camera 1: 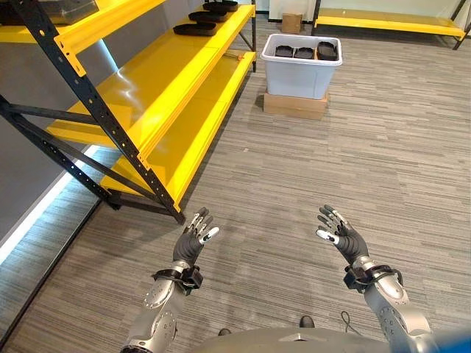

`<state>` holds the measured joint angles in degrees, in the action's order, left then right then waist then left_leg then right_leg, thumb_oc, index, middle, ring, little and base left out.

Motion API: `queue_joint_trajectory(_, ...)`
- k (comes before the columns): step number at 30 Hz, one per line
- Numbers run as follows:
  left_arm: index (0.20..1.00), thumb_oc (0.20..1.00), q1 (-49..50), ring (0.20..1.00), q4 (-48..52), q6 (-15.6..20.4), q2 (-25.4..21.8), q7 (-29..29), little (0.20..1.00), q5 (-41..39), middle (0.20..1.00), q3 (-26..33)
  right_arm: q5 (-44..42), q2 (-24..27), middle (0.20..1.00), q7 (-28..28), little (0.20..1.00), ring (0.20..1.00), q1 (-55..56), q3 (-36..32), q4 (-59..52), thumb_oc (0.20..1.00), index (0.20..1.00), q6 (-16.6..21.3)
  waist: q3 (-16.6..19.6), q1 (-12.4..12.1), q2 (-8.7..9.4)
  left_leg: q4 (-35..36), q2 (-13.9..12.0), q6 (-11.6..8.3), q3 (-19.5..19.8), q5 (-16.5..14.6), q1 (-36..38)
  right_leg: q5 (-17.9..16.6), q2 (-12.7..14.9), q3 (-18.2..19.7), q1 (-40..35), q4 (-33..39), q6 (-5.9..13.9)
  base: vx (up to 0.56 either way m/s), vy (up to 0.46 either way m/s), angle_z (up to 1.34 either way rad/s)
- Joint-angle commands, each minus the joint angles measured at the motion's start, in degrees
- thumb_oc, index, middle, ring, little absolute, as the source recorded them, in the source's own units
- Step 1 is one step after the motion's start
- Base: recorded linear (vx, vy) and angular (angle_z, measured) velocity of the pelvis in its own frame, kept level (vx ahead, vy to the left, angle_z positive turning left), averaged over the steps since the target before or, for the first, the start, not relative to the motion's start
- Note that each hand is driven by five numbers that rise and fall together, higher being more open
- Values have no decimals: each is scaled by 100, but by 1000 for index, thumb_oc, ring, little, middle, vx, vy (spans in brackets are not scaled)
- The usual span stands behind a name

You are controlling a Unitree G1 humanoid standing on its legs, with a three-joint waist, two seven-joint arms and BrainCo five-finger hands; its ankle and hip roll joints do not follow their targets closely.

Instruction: Move parts from the plastic box to the shelf.

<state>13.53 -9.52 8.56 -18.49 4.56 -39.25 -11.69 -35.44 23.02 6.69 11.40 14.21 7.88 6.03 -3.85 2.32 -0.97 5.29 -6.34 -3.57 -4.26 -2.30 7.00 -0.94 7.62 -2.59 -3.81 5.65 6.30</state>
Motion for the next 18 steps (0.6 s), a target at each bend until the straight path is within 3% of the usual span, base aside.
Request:
queue_joint_trajectory(1, 1000, 1000, -120, 1000, 132, 283, -198, 15, 1000, 122, 1000, 175, -166, 69, 1000, 111, 1000, 1000, -32, -30, -113, 1000, 1000, 313, 438, -23, 218, -117, -263, -100, 7, 326, -255, -164, 255, 133, 12, -225, 221, 0, 0, 0)
queue_joint_trajectory(18, 1000, 1000, -150, 1000, 99, 254, -211, -13, 1000, 229, 1000, 133, -158, 74, 1000, 112, 1000, 1000, -37, -16, -126, 1000, 1000, 283, 444, -2, 177, -82, -255, -95, 13, 332, -221, -166, 257, 138, -2, -216, 215, 0, 0, 0)
